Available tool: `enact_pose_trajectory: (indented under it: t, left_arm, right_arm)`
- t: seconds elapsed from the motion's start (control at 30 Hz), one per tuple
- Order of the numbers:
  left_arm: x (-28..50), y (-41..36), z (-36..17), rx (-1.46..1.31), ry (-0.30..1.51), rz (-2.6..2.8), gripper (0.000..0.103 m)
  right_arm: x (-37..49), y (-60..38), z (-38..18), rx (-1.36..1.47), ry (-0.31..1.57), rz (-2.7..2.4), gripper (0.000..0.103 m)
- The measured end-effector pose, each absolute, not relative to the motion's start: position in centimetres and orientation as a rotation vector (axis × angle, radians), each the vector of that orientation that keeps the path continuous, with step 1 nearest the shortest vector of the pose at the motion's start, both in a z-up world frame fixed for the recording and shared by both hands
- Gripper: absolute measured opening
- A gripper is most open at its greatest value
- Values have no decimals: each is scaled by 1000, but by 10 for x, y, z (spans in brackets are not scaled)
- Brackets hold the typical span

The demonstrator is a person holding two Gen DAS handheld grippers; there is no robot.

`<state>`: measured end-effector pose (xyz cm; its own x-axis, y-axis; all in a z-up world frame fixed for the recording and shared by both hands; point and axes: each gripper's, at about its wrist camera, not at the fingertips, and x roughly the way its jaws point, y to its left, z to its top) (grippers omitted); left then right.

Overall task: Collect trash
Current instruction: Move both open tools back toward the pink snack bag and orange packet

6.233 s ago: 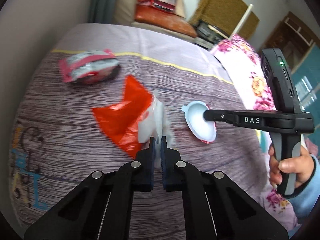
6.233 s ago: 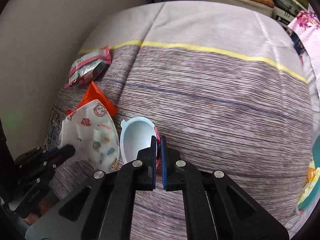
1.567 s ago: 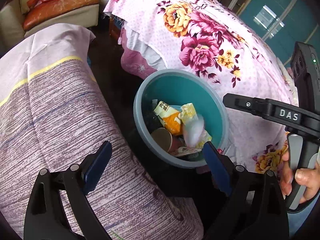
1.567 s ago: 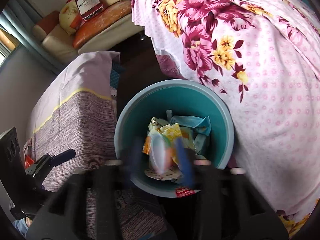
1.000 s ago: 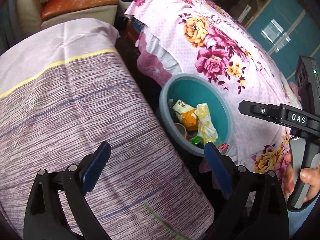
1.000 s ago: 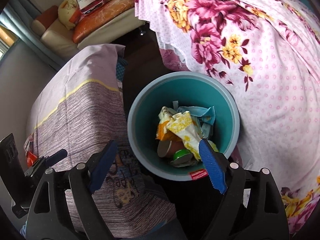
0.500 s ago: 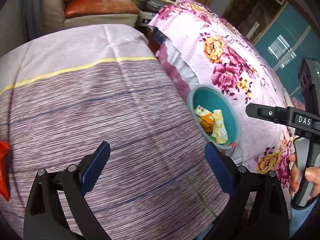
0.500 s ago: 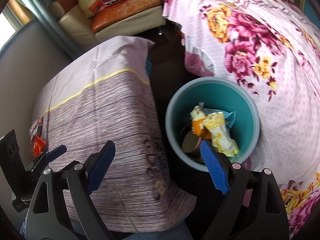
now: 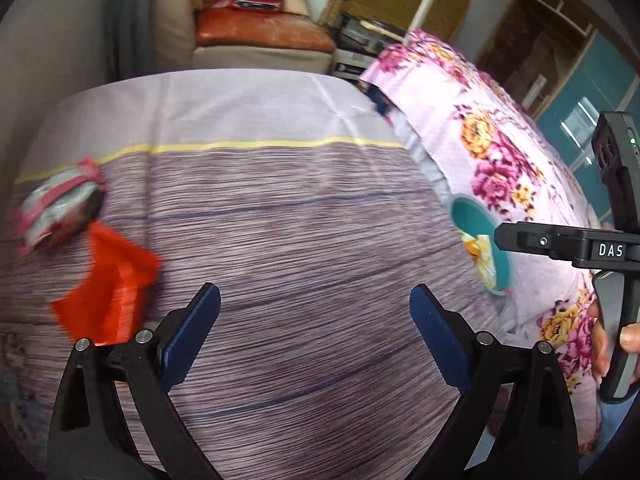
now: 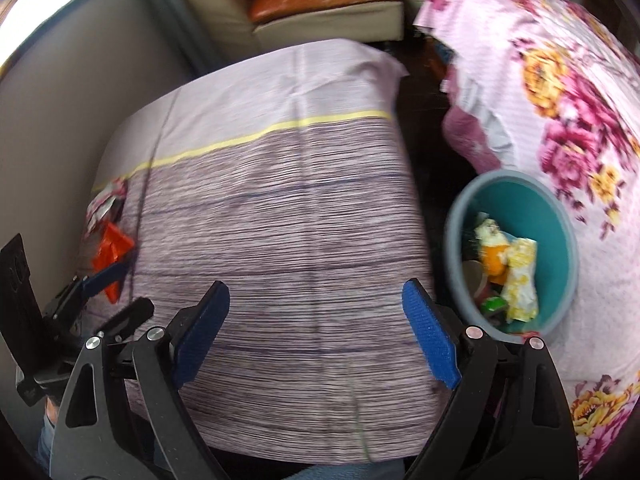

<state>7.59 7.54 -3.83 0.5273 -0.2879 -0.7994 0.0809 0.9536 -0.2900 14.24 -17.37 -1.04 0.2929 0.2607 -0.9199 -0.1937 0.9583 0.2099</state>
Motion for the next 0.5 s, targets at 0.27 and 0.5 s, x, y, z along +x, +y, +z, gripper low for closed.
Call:
enact_pose_trajectory:
  t: [0.27,0.5]
  left_arm:
    - [48,169,-40,-244,974,-105,96]
    - [30,243,-46,-284,957,-19,96]
  right_arm:
    - [147,-80,-19,-24,1295,437,84]
    - [151,1,-34,-81,1355,543,84]
